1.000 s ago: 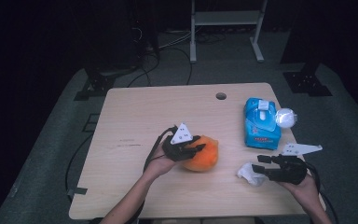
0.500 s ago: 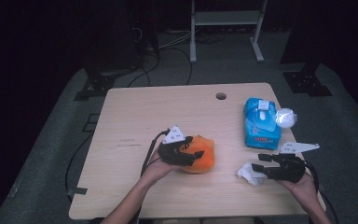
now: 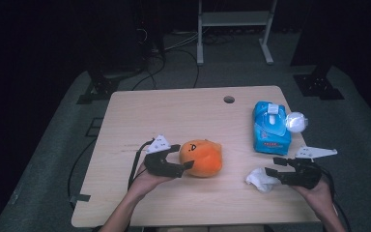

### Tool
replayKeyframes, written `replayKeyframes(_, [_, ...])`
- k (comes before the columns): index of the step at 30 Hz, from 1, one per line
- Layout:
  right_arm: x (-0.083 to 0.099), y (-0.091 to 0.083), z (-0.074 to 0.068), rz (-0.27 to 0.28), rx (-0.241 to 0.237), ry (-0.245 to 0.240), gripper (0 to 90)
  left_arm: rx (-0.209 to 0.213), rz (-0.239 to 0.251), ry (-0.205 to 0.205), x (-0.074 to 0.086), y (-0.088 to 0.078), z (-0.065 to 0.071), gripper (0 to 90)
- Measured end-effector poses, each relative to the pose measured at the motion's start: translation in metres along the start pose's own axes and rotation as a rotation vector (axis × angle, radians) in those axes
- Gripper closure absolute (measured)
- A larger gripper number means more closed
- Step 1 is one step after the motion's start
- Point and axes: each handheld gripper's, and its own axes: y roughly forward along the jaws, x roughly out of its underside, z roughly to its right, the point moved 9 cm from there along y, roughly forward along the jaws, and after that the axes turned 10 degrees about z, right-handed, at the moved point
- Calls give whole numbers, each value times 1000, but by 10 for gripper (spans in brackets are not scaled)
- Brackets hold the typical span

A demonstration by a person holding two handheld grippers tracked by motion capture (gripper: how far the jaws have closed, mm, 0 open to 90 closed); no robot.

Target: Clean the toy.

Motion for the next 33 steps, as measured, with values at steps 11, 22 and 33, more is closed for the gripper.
replayKeyframes(11, [1,0,0,-6,13,-11,343,-37,-4,-32,13,-21,-13,168])
replayKeyframes(22, [2,-3,2,-7,20,-7,340,-59,-22,-38,21,-31,-20,156])
replayKeyframes(33, [3,-2,2,-11,20,-6,338,-92,-35,-53,34,-43,-30,155])
